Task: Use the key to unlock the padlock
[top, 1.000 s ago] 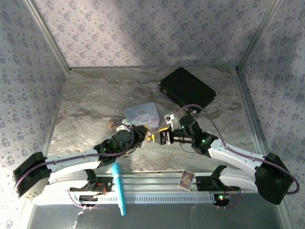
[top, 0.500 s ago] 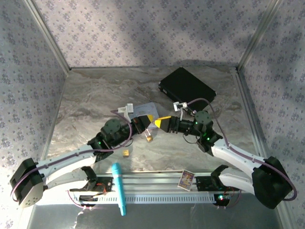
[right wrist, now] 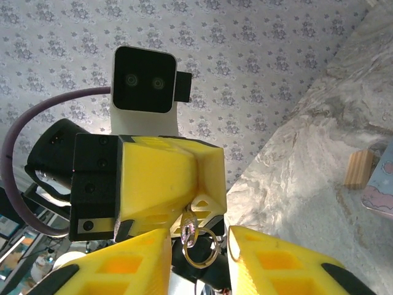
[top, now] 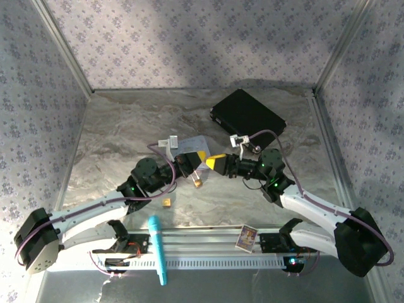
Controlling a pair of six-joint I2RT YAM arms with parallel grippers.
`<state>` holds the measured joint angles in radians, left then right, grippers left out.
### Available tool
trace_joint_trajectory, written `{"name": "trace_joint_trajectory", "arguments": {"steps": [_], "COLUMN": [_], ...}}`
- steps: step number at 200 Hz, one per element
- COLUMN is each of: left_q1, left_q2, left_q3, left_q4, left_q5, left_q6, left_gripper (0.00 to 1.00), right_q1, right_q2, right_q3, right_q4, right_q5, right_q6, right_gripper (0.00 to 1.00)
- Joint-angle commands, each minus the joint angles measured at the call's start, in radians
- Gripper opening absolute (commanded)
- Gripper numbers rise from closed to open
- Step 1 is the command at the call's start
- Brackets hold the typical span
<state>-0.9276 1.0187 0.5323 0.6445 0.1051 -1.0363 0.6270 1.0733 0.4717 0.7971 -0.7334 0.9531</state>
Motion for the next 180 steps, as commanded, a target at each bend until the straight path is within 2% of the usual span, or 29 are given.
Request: {"name": "trace_joint_trajectory", "arguments": {"steps": [1, 7, 40, 49, 64, 81, 133, 140, 143, 145, 148, 153, 161, 165, 180], "left_q1": [-0.005, -0.006, -0.02, -0.027, -0.032, -0.033, -0.034, -0.034, -0.034, -0.034, -0.034, -0.034, -0.034, -0.034, -0.034], "left_q2": [0.006, 0.008, 0.032, 0.035, 0.039, 0.039, 0.028, 0.02, 0.015, 0.011, 0.005, -0.005, -0.027, -0.038, -0.084], "left_q3": [0.018, 0.018, 0.027, 0.031, 0.03, 0.027, 0.027, 0.028, 0.029, 0.03, 0.031, 0.031, 0.026, 0.025, 0.019], "left_q4": [0.042, 0.043, 0.048, 0.044, 0.053, 0.061, 0.012, -0.01, -0.023, -0.032, -0.044, -0.061, -0.082, -0.094, -0.162], "left_q5": [0.016, 0.016, 0.014, 0.007, -0.002, -0.005, -0.032, -0.048, -0.059, -0.066, -0.078, -0.097, -0.124, -0.14, -0.208], "left_q6": [0.01, 0.01, 0.014, 0.018, 0.014, 0.012, 0.022, 0.024, 0.024, 0.024, 0.025, 0.03, 0.038, 0.042, 0.048], "left_gripper": [0.0, 0.0, 0.0, 0.0, 0.0, 0.0, 0.0, 0.12, 0.26, 0.32, 0.49, 0.72, 0.97, 1.0, 1.0], "right_q1": [0.008, 0.009, 0.016, 0.015, 0.015, 0.013, 0.0, -0.001, -0.001, -0.001, -0.002, -0.003, -0.003, -0.001, -0.003], "right_q2": [-0.007, -0.006, 0.001, 0.002, 0.004, 0.001, -0.017, -0.021, -0.022, -0.024, -0.026, -0.029, -0.037, -0.04, -0.051], "right_q3": [-0.004, -0.002, 0.006, 0.008, 0.004, -0.01, -0.027, -0.025, -0.026, -0.024, -0.022, -0.018, -0.011, -0.008, 0.005], "right_q4": [0.047, 0.05, 0.054, 0.048, 0.044, 0.044, 0.037, 0.021, 0.011, 0.004, -0.008, -0.041, -0.091, -0.115, -0.239], "right_q5": [-0.004, -0.003, -0.006, -0.009, -0.004, 0.009, 0.029, 0.031, 0.031, 0.032, 0.032, 0.036, 0.041, 0.044, 0.07], "right_q6": [-0.005, -0.006, -0.002, -0.005, -0.004, -0.001, 0.0, -0.008, -0.013, -0.017, -0.021, -0.036, -0.059, -0.072, -0.121], "right_gripper": [0.27, 0.24, 0.23, 0.18, 0.16, 0.02, 0.0, 0.0, 0.0, 0.0, 0.0, 0.0, 0.0, 0.0, 0.0]}}
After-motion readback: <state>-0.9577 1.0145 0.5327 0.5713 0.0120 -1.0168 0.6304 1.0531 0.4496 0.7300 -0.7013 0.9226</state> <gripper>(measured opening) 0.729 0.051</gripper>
